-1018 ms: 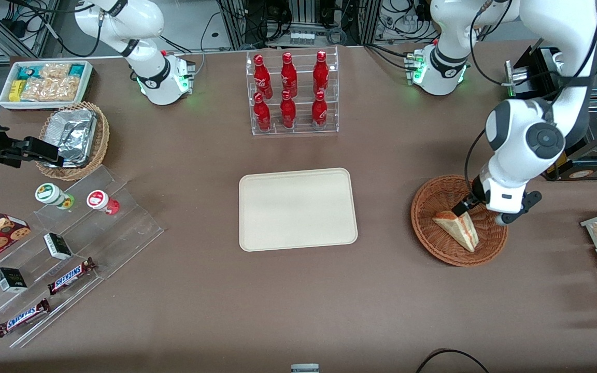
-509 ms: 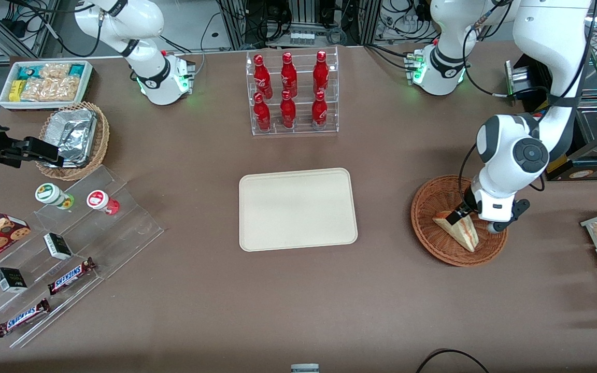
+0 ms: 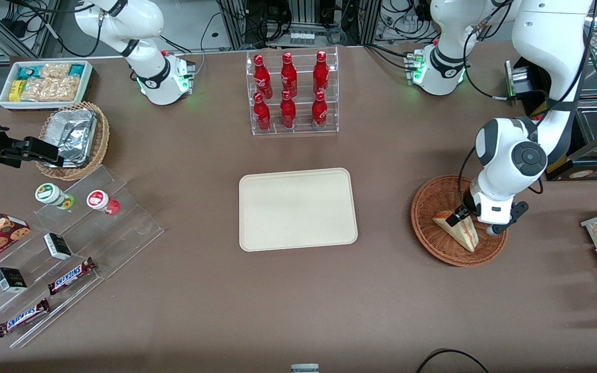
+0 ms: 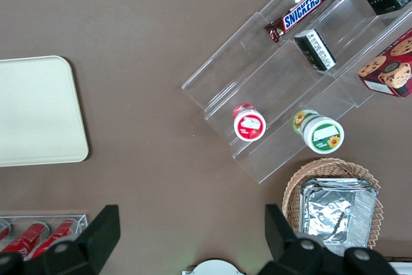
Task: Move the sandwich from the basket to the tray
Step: 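Close the left gripper on the wrapped sandwich wedge, then lift the sandwich out of the basket and carry it toward the white tray, then lower the sandwich onto the white tray's center and open the left gripper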
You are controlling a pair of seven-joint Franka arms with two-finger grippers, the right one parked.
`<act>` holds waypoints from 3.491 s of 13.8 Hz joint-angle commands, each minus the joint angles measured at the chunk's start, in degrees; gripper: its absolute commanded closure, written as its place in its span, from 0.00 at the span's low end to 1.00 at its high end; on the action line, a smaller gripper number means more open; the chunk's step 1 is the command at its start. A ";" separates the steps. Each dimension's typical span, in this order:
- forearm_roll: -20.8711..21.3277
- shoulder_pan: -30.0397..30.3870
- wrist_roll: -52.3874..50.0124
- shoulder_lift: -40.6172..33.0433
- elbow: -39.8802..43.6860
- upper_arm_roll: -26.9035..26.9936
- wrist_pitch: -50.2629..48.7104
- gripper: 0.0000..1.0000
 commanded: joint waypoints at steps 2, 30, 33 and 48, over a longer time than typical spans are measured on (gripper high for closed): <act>0.80 -0.23 -1.20 0.91 2.73 0.15 -0.35 1.00; 4.67 -40.57 -11.65 23.66 41.41 -3.19 -19.00 1.00; 4.49 -40.92 -13.24 24.99 41.32 -3.19 -18.11 1.00; 4.41 -40.57 -15.26 16.75 41.85 -1.97 -26.00 0.00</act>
